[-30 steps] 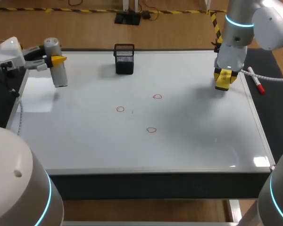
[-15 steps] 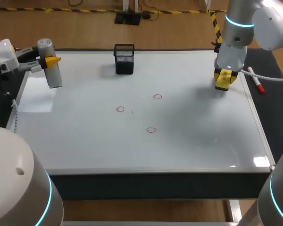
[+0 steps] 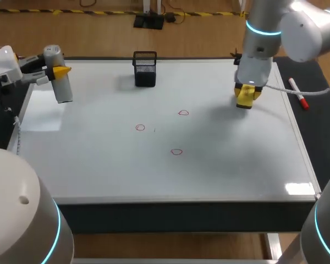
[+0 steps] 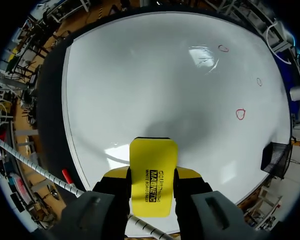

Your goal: Pick up the inspection probe, press it on each red-marked spot on the whiteboard one by one, put down the probe, pick up the eraser, and wipe off all the red marks.

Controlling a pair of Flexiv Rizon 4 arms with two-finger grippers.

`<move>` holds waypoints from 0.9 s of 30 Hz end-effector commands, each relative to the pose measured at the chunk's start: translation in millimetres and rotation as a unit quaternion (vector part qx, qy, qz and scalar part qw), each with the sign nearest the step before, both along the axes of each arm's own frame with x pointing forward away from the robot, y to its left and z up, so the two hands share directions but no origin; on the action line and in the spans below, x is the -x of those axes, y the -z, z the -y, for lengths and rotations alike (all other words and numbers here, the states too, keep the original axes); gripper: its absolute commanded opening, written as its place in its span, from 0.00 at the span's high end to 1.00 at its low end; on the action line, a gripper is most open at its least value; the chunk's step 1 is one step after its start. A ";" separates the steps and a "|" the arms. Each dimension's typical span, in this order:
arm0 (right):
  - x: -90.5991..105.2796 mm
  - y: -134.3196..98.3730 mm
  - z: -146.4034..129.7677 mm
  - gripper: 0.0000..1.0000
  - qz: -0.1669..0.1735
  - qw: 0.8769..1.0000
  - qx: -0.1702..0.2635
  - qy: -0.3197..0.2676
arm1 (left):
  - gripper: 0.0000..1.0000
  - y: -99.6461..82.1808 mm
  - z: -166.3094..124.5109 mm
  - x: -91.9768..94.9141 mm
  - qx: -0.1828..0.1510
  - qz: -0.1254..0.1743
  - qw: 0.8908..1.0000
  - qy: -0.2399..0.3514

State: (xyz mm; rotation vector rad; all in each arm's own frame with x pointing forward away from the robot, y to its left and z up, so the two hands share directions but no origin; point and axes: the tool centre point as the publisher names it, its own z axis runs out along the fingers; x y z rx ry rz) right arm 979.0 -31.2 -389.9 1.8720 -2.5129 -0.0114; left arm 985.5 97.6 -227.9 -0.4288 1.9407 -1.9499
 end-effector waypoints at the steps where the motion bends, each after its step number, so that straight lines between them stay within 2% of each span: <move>1: 12.3 0.1 -30.3 1.00 0.010 1.000 0.021 -0.005 | 1.00 -1.1 0.1 0.7 0.000 0.000 1.000 -0.001; 7: 27.1 -5.0 -77.7 1.00 0.024 0.999 0.019 -0.022 | 1.00 -1.1 0.1 0.7 0.000 0.000 1.000 -0.001; 13: 42.3 -5.7 -127.0 1.00 0.017 0.998 0.022 -0.048 | 1.00 -1.1 0.1 0.7 0.000 0.000 1.000 -0.001; 27: 80.1 -0.4 -237.3 1.00 -0.036 0.992 0.014 -0.120 | 1.00 -1.1 0.1 0.7 0.000 0.000 1.000 -0.001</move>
